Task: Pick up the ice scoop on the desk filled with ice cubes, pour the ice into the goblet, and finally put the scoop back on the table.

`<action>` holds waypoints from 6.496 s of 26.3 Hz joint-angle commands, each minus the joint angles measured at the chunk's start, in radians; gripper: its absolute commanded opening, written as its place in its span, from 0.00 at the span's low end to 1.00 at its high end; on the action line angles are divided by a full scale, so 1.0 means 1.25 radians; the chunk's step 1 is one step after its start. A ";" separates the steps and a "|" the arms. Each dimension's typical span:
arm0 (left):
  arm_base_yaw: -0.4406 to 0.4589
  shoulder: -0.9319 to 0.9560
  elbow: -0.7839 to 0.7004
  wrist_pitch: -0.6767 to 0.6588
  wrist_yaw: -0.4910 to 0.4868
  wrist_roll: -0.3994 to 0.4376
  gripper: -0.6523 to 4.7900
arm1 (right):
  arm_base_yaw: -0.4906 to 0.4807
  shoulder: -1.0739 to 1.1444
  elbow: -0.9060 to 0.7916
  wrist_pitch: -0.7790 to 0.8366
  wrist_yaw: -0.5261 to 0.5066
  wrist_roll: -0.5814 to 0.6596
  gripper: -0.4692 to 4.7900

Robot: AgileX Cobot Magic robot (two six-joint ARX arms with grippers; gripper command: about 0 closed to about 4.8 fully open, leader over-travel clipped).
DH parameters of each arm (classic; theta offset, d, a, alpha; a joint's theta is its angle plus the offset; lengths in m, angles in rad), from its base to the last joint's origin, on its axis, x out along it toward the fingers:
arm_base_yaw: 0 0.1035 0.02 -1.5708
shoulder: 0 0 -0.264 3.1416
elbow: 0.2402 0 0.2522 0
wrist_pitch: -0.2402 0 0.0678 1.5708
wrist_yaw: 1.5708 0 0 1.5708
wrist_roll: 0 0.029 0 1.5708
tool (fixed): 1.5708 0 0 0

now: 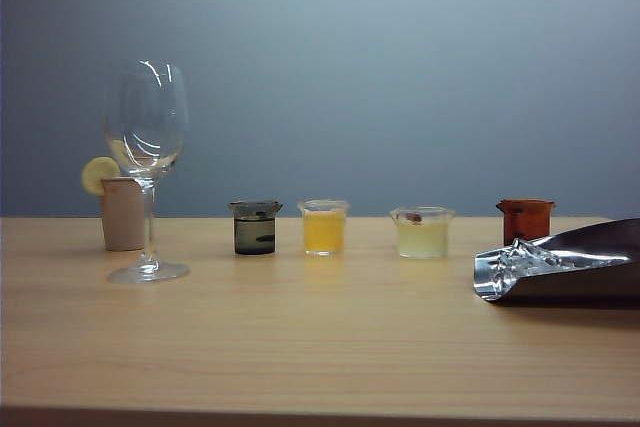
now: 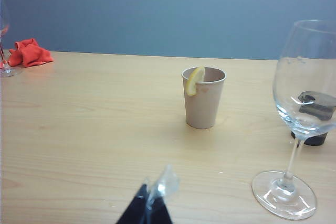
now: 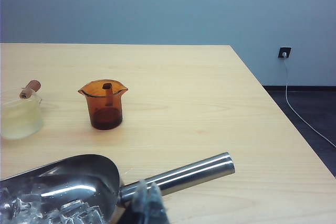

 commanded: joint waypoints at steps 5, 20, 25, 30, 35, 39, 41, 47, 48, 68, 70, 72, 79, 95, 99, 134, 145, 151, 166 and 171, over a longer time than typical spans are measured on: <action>0.000 0.000 0.002 0.013 0.000 0.000 0.11 | 0.000 0.001 0.000 0.011 -0.002 0.007 0.08; 0.000 0.044 0.220 -0.120 -0.002 -0.061 0.11 | 0.000 0.052 0.217 -0.043 0.006 0.161 0.08; 0.000 0.120 0.306 -0.120 0.040 -0.062 0.11 | 0.000 0.117 0.293 -0.052 0.014 0.209 0.08; -0.001 0.232 0.398 -0.122 0.175 -0.071 0.11 | 0.000 0.220 0.381 -0.059 0.035 0.291 0.08; -0.019 0.334 0.492 -0.133 0.246 -0.076 0.11 | 0.000 0.315 0.445 -0.072 0.035 0.403 0.08; -0.080 0.440 0.607 -0.224 0.286 -0.075 0.11 | -0.001 0.375 0.458 -0.076 0.035 0.522 0.08; -0.122 0.475 0.646 -0.246 0.285 -0.075 0.11 | -0.001 0.391 0.458 -0.086 0.034 0.522 0.08; -0.248 0.551 0.730 -0.348 0.154 -0.066 0.11 | -0.005 0.430 0.453 -0.093 0.026 0.535 0.08; -0.260 0.558 0.733 -0.354 0.142 -0.065 0.11 | -0.009 0.434 0.453 -0.094 0.022 0.535 0.08; -0.287 0.572 0.734 -0.352 0.165 -0.063 0.11 | -0.302 0.439 0.129 0.091 -0.324 0.686 0.44; -0.287 0.572 0.734 -0.352 0.165 -0.063 0.11 | -0.302 0.440 0.108 0.121 -0.335 0.686 0.48; -0.287 0.572 0.734 -0.352 0.165 -0.063 0.11 | -0.303 0.441 0.100 0.128 -0.332 0.686 0.62; -0.287 0.572 0.734 -0.352 0.166 -0.064 0.11 | -0.303 0.463 0.096 0.174 -0.330 0.702 0.72; -0.287 0.572 0.734 -0.310 0.166 -0.064 0.11 | -0.303 0.786 0.100 0.449 -0.376 0.851 0.83; -0.287 0.572 0.734 -0.310 0.166 -0.064 0.11 | -0.302 0.861 0.100 0.533 -0.388 0.851 0.83; -0.287 0.577 0.733 -0.310 0.162 -0.064 0.11 | -0.249 1.212 0.259 0.685 -0.449 0.820 0.61; -0.287 0.577 0.733 -0.310 0.162 -0.064 0.11 | -0.249 1.212 0.259 0.685 -0.449 0.800 0.31; -0.287 0.577 0.733 -0.310 0.163 -0.064 0.11 | -0.249 1.212 0.259 0.684 -0.449 0.799 0.08; -0.287 0.577 0.733 -0.310 0.163 -0.064 0.11 | -0.250 1.212 0.259 0.686 -0.516 0.959 0.08; -0.287 0.577 0.733 -0.310 0.163 -0.064 0.11 | -0.248 1.212 0.259 0.732 -0.544 1.031 0.08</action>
